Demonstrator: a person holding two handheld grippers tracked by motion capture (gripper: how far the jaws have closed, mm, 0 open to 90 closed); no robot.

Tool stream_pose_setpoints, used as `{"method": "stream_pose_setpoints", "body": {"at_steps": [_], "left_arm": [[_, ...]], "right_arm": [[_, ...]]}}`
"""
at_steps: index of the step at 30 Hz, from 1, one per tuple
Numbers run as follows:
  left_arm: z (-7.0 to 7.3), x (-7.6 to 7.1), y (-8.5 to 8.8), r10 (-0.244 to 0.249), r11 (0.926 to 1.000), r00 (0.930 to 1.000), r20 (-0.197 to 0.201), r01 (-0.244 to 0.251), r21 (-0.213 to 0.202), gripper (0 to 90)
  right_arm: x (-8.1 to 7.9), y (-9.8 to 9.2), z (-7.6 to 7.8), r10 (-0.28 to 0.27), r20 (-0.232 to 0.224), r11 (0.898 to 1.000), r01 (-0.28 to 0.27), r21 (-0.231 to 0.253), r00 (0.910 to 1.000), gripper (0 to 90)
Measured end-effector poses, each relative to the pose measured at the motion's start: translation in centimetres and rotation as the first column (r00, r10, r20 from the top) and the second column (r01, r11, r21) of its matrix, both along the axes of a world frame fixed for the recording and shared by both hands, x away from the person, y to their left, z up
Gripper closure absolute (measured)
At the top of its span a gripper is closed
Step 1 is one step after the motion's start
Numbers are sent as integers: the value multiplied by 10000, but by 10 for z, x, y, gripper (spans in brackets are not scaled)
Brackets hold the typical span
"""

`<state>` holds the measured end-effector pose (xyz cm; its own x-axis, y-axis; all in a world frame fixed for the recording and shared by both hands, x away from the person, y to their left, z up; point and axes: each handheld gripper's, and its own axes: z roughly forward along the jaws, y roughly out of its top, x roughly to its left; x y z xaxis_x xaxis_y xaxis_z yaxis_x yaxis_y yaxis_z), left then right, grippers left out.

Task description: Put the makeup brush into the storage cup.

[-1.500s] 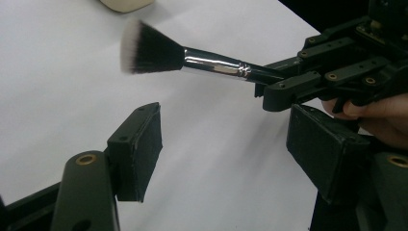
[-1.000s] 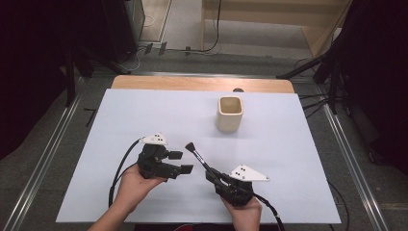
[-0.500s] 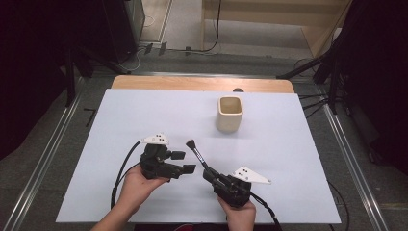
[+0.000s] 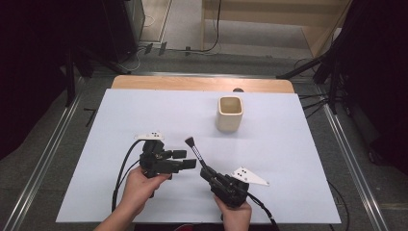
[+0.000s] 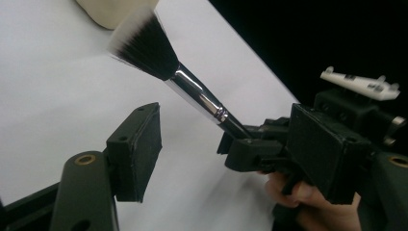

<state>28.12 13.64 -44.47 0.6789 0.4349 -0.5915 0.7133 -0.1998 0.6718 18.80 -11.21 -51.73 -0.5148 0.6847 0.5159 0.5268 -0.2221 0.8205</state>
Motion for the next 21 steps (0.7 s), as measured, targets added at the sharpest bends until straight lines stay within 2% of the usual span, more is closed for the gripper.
{"method": "stream_pose_setpoints", "body": {"at_steps": [5, 21], "left_arm": [[0, 2, 0, 171, 9997, 9998, -127, -173, -183, 316], [-3, 6, -12, 441, 9989, 9985, -330, -446, -134, 431]], "right_arm": [[0, 1, 0, -55, 28, 10000, 55, 73, 10000, 797], [0, 5, 1, -1, 319, 9999, -2, 112, 9995, 797]]}}
